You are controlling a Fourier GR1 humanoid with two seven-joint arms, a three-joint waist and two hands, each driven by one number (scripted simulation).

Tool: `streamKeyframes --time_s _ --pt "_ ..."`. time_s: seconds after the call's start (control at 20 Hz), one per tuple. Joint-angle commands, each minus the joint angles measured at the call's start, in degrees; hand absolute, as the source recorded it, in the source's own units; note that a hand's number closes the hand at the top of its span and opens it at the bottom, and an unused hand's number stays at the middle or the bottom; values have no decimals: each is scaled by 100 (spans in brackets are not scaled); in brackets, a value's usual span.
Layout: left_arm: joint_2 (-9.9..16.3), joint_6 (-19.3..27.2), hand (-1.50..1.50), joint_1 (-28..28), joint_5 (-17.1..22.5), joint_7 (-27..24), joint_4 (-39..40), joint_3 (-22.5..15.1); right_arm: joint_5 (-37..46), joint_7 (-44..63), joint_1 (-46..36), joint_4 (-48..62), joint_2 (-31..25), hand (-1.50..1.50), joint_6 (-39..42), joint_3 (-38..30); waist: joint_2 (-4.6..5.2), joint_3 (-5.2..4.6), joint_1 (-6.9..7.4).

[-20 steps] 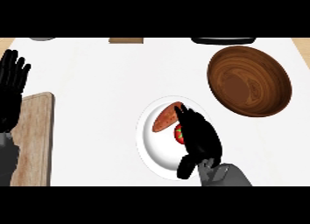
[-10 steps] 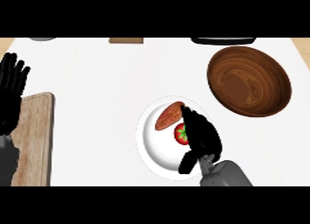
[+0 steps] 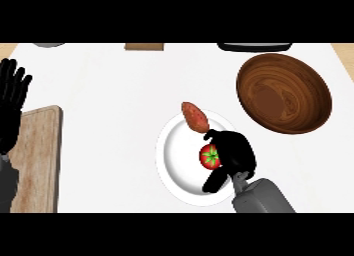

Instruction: Pick the tomato from the plate and place it in the bowl

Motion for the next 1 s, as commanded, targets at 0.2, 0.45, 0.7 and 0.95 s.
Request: streamKeyframes --time_s 0.2,0.45,0.7,0.95 --pt "-18 -20 0 23 13 -113 137 128 -489 -1537 298 -305 -1908 150 403 -975 36 22 -193" --pt "18 48 0 96 16 -166 69 240 -823 -2737 332 584 -3581 150 564 -2068 128 61 -345" --pt "2 -14 0 120 43 -158 -11 192 -1334 -4442 375 1500 -4855 150 526 -2962 142 81 -211" --pt "-28 -34 0 22 14 -202 48 125 -1532 -5900 255 2736 -5666 150 -130 -3791 162 81 -51"
